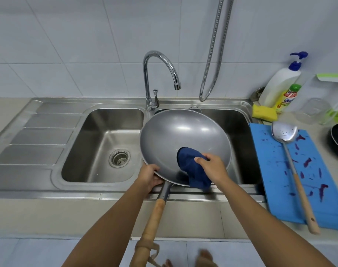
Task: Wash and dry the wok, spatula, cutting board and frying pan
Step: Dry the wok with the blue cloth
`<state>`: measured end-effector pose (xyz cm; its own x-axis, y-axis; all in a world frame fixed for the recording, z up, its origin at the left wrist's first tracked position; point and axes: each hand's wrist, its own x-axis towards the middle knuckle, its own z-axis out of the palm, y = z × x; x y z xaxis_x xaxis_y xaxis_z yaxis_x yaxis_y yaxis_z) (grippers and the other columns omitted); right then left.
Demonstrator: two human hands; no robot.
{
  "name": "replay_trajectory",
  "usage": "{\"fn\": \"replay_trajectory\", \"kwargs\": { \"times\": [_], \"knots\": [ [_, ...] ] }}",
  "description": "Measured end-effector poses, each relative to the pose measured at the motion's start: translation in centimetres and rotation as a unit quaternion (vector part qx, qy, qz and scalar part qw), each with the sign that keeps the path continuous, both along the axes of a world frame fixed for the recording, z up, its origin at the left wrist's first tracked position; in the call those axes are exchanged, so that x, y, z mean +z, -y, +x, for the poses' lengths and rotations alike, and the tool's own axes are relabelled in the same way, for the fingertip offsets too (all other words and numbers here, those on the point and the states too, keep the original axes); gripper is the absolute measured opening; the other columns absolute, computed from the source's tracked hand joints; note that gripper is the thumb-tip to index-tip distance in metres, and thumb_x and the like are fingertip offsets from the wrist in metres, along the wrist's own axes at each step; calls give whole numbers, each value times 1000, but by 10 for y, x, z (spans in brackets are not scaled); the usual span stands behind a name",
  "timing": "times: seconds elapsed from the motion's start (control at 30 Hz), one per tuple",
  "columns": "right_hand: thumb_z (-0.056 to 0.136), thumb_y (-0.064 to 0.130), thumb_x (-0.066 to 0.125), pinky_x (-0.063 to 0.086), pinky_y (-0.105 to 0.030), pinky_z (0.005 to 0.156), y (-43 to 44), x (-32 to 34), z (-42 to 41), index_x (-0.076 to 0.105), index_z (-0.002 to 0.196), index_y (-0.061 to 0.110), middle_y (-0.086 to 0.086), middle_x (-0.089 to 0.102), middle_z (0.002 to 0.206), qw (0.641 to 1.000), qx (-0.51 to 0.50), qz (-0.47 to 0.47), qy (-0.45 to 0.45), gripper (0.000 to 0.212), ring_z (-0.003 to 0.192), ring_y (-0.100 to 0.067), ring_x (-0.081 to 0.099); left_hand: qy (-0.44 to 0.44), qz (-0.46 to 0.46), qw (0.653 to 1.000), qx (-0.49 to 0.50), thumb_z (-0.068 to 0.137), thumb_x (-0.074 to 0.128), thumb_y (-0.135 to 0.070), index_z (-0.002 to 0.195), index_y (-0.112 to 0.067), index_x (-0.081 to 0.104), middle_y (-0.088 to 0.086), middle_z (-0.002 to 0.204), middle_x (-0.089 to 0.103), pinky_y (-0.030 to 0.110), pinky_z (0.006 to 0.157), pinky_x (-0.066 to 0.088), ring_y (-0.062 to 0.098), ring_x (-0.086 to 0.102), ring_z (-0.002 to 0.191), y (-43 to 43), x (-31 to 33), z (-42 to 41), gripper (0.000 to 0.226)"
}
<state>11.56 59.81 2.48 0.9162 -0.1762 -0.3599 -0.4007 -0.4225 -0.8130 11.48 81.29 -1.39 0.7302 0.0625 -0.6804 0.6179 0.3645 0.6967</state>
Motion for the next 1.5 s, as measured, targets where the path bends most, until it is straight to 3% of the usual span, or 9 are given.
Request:
{"fn": "replay_trajectory", "kwargs": {
  "times": [0.3,0.4,0.53,0.7,0.93,1.07,1.2,1.3,1.5],
  "knots": [
    [89,45,57,51,-45,85,23,-23,16,66,85,20,-3,68,87,997,-7,-8,-71,27,88,-25,60,-23,34,999,13,84,42,6,121,-5,47,20,94,61,35,50,52,35,62,79,18,-8,18,39],
    [77,65,53,40,-53,102,42,-29,23,61,79,23,0,62,116,990,-93,-81,-74,43,108,-31,53,-22,31,999,26,83,42,6,112,-1,47,16,81,56,36,52,50,31,58,72,16,-9,18,30],
    [94,38,61,33,-39,104,66,-15,41,66,99,15,-4,27,152,988,-149,-22,-33,24,124,-26,37,-14,5,998,54,84,42,7,115,2,49,15,88,59,38,57,54,30,61,78,19,-8,20,32],
    [95,21,61,49,-30,63,76,-21,72,60,83,7,-6,63,81,988,-150,32,2,19,89,-31,65,-8,-1,999,45,88,42,4,131,0,44,14,98,61,36,58,56,28,64,82,34,-5,35,43],
    [96,20,58,47,-34,74,81,-37,84,63,106,3,-7,60,91,979,-203,-31,8,20,85,-25,58,-4,-39,999,35,96,56,-10,140,-8,41,15,130,59,44,89,54,32,59,115,50,-9,31,46],
    [96,19,58,46,-33,74,84,-42,86,64,107,2,-7,60,92,976,-215,-20,15,21,84,-25,56,15,94,994,-48,86,71,-19,144,-18,28,8,137,53,39,101,46,23,54,119,60,-3,3,72],
    [96,19,58,50,-36,79,80,-41,83,64,107,4,-6,60,92,975,-221,-11,28,19,86,-26,58,45,318,934,-157,90,66,-18,153,-33,5,-9,125,50,25,82,53,13,57,111,88,3,-39,89],
    [96,20,58,53,-39,81,77,-40,79,64,104,6,-8,65,96,975,-219,-6,39,17,89,-28,62,74,563,775,-277,98,51,-22,155,-26,-1,5,124,54,32,86,52,19,57,105,98,-4,-50,78],
    [94,25,60,56,-42,83,69,-44,74,65,103,10,-12,62,113,977,-211,-17,35,18,89,-28,63,111,616,702,-339,102,43,-26,156,-17,10,4,143,47,32,100,41,22,43,126,83,-6,-38,64]
  ]
}}
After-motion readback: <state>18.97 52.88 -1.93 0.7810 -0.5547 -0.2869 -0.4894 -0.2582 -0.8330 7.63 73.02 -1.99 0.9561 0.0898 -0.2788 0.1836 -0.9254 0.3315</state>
